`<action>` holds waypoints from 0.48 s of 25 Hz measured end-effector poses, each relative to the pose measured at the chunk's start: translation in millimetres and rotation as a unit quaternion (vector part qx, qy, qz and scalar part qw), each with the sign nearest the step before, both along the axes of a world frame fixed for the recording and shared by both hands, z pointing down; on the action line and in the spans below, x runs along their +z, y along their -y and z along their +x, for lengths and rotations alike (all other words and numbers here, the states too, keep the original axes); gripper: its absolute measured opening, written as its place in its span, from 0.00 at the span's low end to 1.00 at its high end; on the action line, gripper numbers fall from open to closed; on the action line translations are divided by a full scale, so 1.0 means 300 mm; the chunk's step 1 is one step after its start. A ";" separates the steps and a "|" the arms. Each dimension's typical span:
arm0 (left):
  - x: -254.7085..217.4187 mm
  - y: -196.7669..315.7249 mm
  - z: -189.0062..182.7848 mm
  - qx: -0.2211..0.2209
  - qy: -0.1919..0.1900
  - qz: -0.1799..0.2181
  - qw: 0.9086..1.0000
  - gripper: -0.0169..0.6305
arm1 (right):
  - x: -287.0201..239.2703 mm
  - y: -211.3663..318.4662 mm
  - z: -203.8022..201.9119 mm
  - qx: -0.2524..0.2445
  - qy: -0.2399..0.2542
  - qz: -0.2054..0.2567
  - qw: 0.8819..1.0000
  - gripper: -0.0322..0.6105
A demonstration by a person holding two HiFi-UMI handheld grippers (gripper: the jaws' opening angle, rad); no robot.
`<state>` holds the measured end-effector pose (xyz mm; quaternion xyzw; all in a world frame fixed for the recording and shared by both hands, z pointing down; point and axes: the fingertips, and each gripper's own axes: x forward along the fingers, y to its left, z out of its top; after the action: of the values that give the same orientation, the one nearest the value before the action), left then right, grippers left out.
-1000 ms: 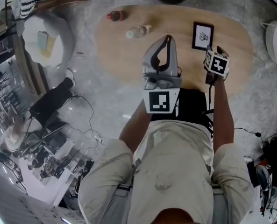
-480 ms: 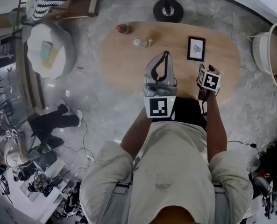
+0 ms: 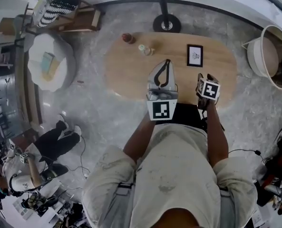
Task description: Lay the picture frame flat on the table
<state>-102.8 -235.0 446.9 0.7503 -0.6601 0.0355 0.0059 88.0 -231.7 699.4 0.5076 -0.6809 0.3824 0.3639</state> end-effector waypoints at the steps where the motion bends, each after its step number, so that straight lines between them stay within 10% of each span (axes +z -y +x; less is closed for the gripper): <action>1: -0.008 -0.016 0.000 0.003 -0.003 0.004 1.000 0.03 | -0.020 -0.011 -0.004 0.003 0.003 0.006 1.000 0.33; 12: -0.055 -0.155 0.002 0.015 -0.019 0.023 0.999 0.03 | -0.211 -0.133 -0.003 0.043 0.048 0.061 0.996 0.33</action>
<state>-102.1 -188.4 430.3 0.7603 -0.6495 0.0060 0.0008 87.3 -191.9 636.2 0.5391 -0.6969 0.3794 0.2824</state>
